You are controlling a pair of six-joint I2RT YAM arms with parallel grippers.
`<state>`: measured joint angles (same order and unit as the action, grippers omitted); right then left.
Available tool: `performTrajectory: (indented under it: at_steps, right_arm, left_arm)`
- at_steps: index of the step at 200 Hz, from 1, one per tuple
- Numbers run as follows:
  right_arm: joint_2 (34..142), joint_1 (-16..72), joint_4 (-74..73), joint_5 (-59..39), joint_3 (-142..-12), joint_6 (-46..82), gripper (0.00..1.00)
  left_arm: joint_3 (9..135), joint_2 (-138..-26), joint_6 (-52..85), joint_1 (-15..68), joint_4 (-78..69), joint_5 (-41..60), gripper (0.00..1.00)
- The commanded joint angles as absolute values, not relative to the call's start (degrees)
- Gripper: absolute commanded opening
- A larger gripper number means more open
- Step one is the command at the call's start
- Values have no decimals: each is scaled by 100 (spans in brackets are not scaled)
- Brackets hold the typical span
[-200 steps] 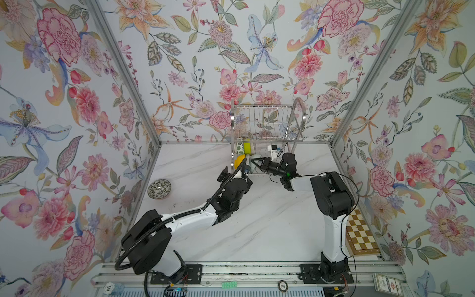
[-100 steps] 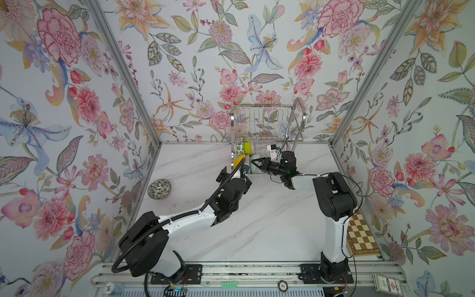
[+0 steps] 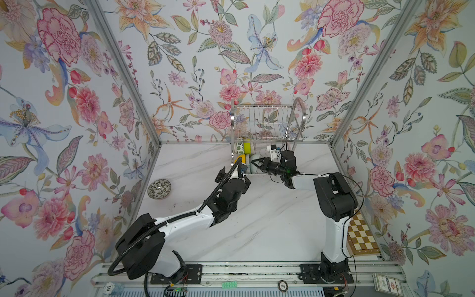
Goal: Load the bowls into the dish rack
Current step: 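Release the pale green bowl and withdraw the right gripper from the rack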
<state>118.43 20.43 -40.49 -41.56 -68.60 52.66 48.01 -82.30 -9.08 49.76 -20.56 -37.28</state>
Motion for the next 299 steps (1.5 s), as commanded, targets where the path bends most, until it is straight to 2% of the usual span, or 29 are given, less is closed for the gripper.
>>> performTrajectory:
  at_steps: [1, 165, 299]
  right_arm:
    - [11663, 2030, -3762, -4065, -6962, 5168, 18]
    - [11311, 2100, -3586, -3995, -6932, 5098, 28]
    - [10385, 2078, -3981, -3782, -5966, 5038, 48]
  left_arm:
    - [4723, -8095, -800, 4902, -1960, -3755, 99]
    - [4608, -7737, -619, 4904, -1778, -3784, 99]
    - [4797, -7572, 23, 4850, -1078, -3634, 99]
